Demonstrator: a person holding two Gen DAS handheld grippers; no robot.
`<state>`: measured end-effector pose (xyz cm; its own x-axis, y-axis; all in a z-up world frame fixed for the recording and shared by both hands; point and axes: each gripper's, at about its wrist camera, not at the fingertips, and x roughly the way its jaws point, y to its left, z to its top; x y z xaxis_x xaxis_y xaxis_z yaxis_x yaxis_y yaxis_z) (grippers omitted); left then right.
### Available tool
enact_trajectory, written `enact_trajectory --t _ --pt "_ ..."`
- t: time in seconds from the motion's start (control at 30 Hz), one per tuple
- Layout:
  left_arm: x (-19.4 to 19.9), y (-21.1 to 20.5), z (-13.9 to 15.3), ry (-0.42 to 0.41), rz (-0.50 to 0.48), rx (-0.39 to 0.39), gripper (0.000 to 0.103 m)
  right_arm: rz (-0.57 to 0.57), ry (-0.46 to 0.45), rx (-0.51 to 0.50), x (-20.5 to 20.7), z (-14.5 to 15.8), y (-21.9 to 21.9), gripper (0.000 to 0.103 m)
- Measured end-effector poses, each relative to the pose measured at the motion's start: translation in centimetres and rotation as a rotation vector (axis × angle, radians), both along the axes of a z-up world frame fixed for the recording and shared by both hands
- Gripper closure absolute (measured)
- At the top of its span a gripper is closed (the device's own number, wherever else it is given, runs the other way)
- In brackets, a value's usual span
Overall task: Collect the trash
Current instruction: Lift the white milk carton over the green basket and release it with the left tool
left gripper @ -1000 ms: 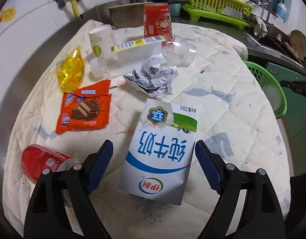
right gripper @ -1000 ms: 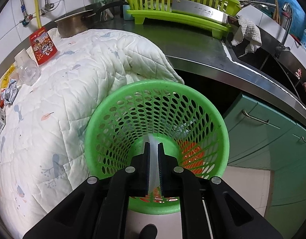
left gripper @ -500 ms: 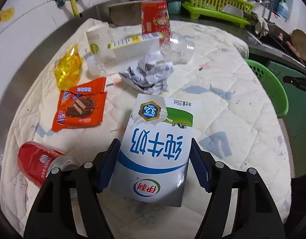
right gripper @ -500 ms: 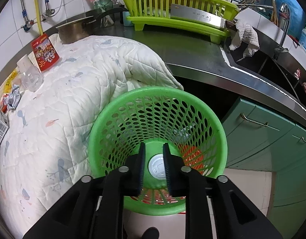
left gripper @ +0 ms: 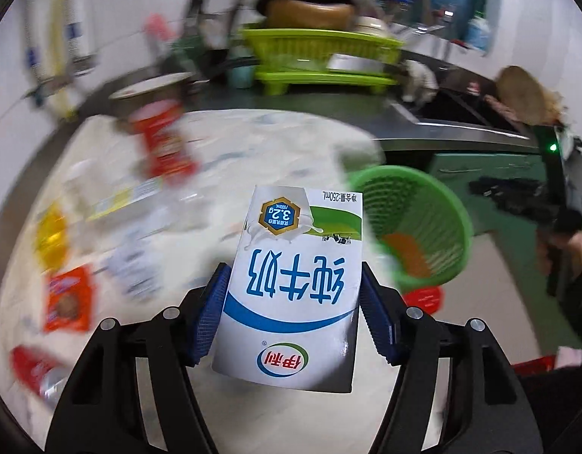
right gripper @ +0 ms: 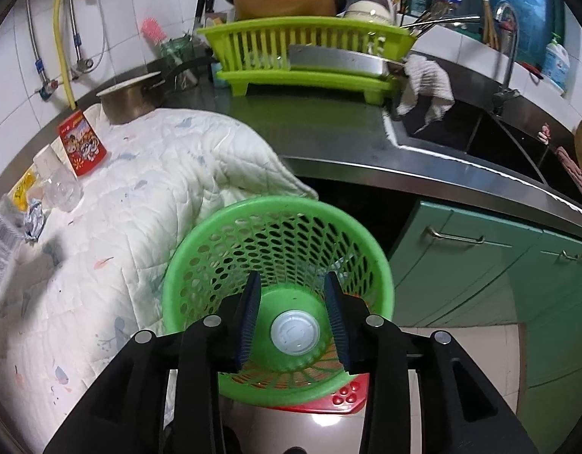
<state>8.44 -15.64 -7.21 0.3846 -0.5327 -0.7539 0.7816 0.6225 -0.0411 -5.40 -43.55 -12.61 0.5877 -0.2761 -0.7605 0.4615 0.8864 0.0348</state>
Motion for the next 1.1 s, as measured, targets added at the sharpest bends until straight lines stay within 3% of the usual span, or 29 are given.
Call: enact_trajectory --t 0.23,0.47,0.67,0.8,1.0,1.1 --pt "-1.1 -11.7 -3.0 0.094 -0.102 0.047 0.038 -0.017 -0.028 -0.018 -2.2 1.0 -0.4 0.068" --pt "-1.9 -18.0 -7.6 0.152 -0.113 0.171 0.037 -0.054 -0.033 -0.003 -4.0 0.8 -1.6 0.067" --pt "-2.0 -19.5 -9.5 0.214 -0.097 0.184 0.035 -0.069 -0.020 0.011 -4.9 0.2 -2.0 0.067" --pt "-2.3 -20.0 -9.8 0.222 -0.090 0.173 0.029 -0.071 -0.019 0.015 -5.0 0.1 -2.0 0.067" --pt "-2.0 -19.0 -8.9 0.225 -0.069 0.139 0.027 -0.059 -0.028 0.013 -4.7 0.5 -1.6 0.067" --pt "-1.6 -17.5 -7.5 0.214 -0.041 0.106 0.027 -0.041 -0.040 0.004 -4.3 1.0 -1.0 0.062"
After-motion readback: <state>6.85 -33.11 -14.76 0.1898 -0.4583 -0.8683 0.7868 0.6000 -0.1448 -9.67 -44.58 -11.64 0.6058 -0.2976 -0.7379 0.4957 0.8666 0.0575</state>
